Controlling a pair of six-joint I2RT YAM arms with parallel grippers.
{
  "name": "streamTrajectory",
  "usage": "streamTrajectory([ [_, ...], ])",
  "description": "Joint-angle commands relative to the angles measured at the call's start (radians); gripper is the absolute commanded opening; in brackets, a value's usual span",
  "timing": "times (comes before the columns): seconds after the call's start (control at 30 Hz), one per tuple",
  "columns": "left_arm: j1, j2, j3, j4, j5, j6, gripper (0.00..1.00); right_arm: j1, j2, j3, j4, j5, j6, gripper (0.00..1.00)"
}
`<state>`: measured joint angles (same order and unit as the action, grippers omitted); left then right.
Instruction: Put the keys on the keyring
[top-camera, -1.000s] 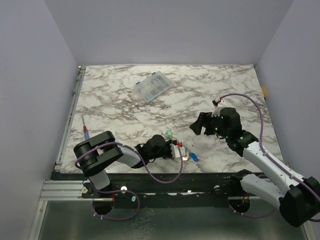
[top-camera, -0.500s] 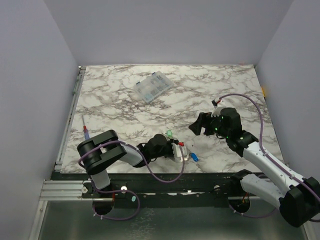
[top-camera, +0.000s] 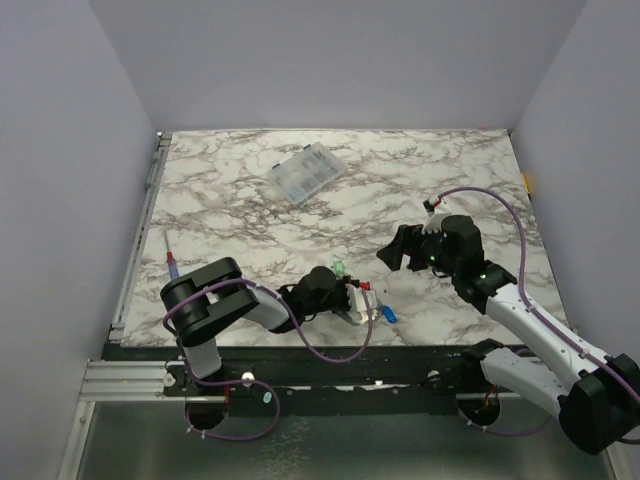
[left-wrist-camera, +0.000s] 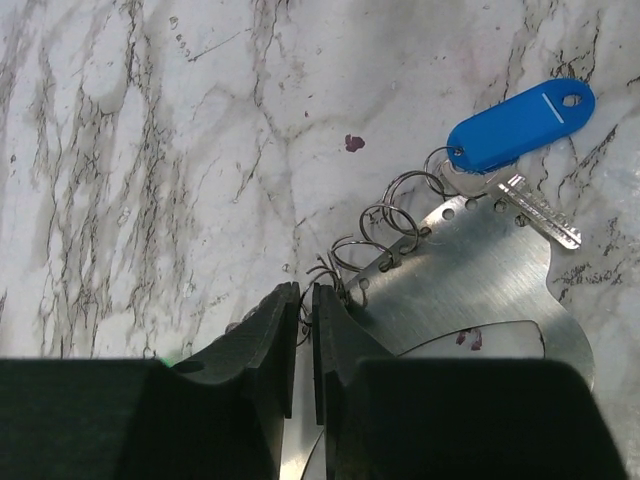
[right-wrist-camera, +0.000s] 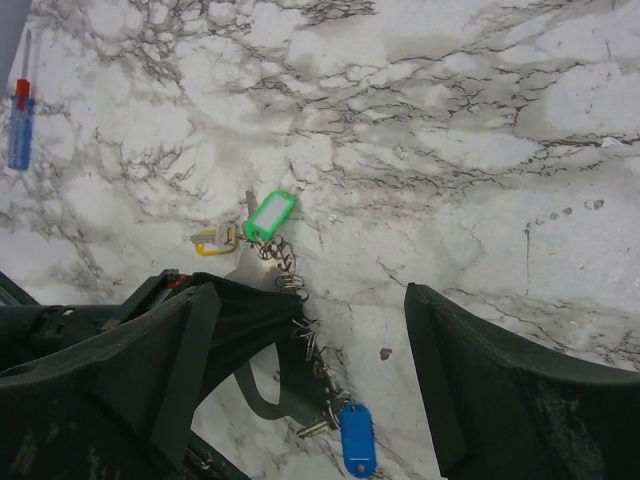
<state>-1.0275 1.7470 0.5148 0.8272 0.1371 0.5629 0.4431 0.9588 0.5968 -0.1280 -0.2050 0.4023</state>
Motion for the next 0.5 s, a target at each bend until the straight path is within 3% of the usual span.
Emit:
streamTrajectory([
  [0.0, 0.009, 0.012, 0.010, 0.005, -0.011, -0.023, 0.13, -0.008, -0.014, -0.011, 0.018, -0.026, 0.001, 0.86],
  [0.13, 0.010, 0.008, 0.013, 0.003, -0.009, -0.041, 0.00, -0.008, -0.012, -0.009, 0.018, -0.031, -0.002, 0.85],
  [0.47, 0.010, -0.137, 0.029, -0.090, 0.023, -0.068, 0.00, -0.008, -0.072, -0.024, 0.083, -0.109, -0.004, 0.85],
])
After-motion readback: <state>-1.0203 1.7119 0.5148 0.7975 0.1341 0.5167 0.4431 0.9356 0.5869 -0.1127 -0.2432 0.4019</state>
